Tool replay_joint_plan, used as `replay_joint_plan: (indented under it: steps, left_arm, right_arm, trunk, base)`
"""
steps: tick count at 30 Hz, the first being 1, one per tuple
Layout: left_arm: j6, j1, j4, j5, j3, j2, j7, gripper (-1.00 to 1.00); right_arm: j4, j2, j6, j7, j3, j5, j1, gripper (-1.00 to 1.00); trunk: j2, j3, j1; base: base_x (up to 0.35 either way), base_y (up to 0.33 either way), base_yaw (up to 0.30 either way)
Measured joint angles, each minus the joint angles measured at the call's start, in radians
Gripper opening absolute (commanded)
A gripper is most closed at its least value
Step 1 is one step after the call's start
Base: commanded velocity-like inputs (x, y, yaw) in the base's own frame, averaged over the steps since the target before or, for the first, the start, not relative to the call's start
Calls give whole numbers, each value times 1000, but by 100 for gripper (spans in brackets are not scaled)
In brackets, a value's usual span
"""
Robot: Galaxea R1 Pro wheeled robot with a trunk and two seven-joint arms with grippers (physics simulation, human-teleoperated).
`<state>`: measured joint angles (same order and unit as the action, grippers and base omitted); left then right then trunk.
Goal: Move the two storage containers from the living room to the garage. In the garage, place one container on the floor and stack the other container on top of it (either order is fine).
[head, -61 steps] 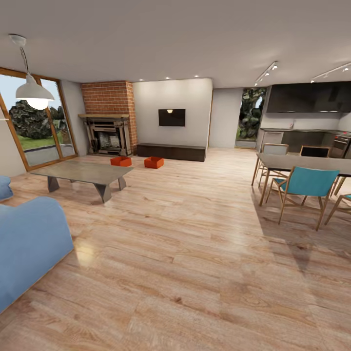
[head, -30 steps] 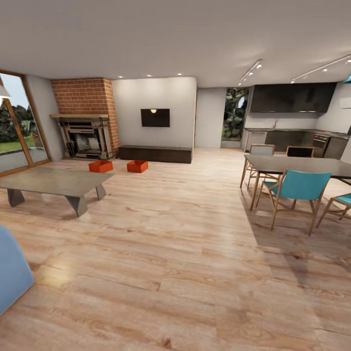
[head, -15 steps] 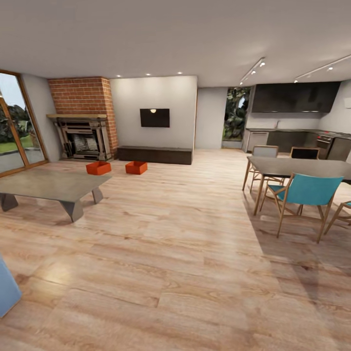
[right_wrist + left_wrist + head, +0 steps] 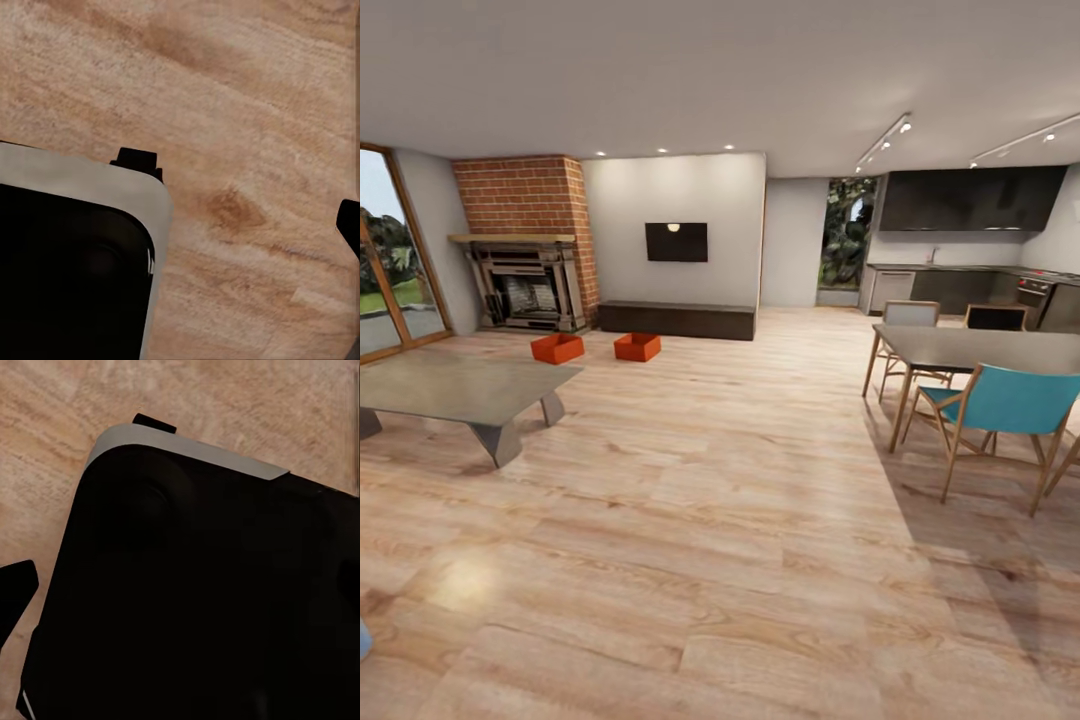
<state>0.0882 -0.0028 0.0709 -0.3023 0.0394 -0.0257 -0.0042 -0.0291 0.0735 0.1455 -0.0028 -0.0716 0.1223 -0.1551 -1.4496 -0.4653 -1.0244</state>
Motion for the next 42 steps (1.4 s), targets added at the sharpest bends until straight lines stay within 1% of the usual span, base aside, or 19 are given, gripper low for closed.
replay_joint_plan:
  steps: [16, 17, 19, 20, 22, 27, 28, 29, 31, 34, 42]
  left_arm:
    - [-5, 0, 1, -6, 2, 2, 3, 100]
    - [-11, 0, 2, -7, 2, 3, 4, 100]
    - [-50, 0, 10, -5, 3, 9, 4, 100]
    - [-60, 0, 15, -4, 3, 10, 4, 100]
    - [-84, 0, 43, -1, 3, 11, 5, 100]
    - [-124, 0, 155, 4, 2, 16, 5, 100]
    - [-129, 0, 176, 5, 2, 19, 6, 100]
    - [-152, -1, 206, 6, 3, 28, 6, 100]
    - [-172, 0, 216, 5, 2, 34, 6, 100]
    - [-183, 0, 209, 2, 2, 35, 3, 100]
    - [-184, 0, 201, -4, 1, 38, -2, 100]
  right_arm:
    - [0, -2, 1, 0, 0, 1, 0, 100]
    - [0, -3, 1, 0, 0, 1, 0, 100]
    - [0, -4, 1, 0, 0, 1, 0, 100]
    - [0, -4, 1, 0, 0, 2, 0, 100]
    - [0, -4, 2, 0, 0, 2, 0, 100]
    - [0, -3, 2, 0, 0, 2, 0, 100]
    - [0, -2, 2, -1, 0, 2, 0, 100]
    - [0, -2, 2, 0, 0, 2, 0, 100]
    - [0, -2, 2, -1, 0, 2, 0, 100]
    - [0, -3, 2, 0, 0, 2, 0, 100]
    - [0, -2, 2, -1, 0, 2, 0, 100]
  trunk:
    - [0, 0, 0]
    - [0, 0, 0]
    - [0, 0, 0]
    - [0, 0, 0]
    - [0, 0, 0]
    - [0, 0, 0]
    - [0, 0, 0]
    - [0, 0, 0]
    - [0, 0, 0]
    - [0, 0, 0]
    - [0, 0, 0]
  base:
    - [325, 0, 0]
    - [325, 0, 0]
    - [325, 0, 0]
    - [325, 0, 0]
    - [325, 0, 0]
    - [325, 0, 0]
    - [325, 0, 0]
    - [325, 0, 0]
    - [325, 0, 0]
    - [325, 0, 0]
    - [325, 0, 0]
